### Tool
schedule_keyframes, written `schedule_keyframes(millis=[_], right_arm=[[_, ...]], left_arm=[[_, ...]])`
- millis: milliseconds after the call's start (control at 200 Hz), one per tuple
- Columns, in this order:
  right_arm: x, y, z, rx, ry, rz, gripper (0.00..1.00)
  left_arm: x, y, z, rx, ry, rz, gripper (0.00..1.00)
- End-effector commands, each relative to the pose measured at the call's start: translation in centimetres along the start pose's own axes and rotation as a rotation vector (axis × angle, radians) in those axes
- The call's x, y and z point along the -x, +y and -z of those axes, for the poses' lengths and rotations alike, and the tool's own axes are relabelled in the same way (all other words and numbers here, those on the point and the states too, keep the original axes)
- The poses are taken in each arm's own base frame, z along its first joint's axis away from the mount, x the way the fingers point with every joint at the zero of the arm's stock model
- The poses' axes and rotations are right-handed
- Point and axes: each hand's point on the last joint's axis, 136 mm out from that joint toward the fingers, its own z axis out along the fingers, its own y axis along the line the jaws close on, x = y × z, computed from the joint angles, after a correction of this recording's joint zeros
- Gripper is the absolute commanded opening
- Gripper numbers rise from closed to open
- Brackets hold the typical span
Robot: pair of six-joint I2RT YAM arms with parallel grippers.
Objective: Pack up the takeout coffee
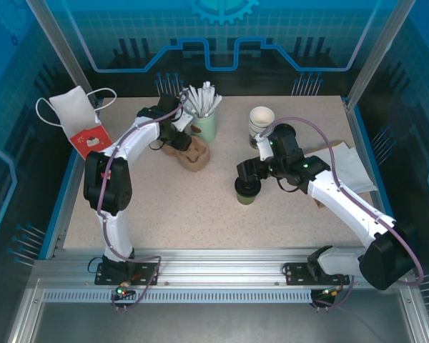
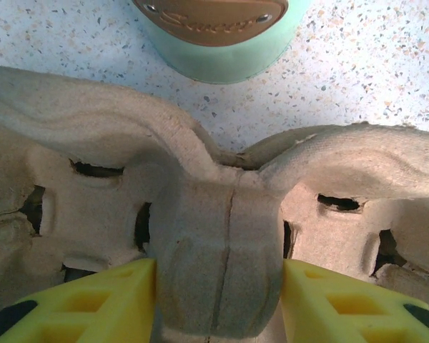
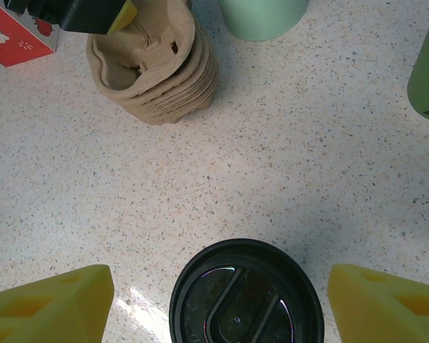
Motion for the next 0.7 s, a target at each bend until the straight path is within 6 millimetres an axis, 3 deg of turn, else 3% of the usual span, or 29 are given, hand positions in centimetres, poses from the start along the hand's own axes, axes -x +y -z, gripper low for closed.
schedule_keyframes(millis=[0,220,315,535,695], right_arm=[[-0.9,0.4,-0.3,0.003,0.027,-0.001,0.8],[-0.8,0.4,-0.1,0.003,0.023,0.001,0.8],[-0.8,0.5,0.0,0.003,0.02,-0.001,0.8],[0.0,0.7,1.2,-0.004,-0.008,0.011,0.8],[1.1,1.0,2.9,-0.011,-0.049,0.031,0.8]], left_arm=[[0.2,0.1,0.6,-0.018,0.005,0.003,0.48],[0.5,0.2,1.0,-0.017,-0.003,0.01,0.45],[1.2,0.1,2.0,-0.019,-0.036,0.03,0.44],[2.8,-0.4,7.2,-0.018,-0.179,0.14,0.43],[1.3,-0.6,10.6,0.006,-0.25,0.261,0.44]])
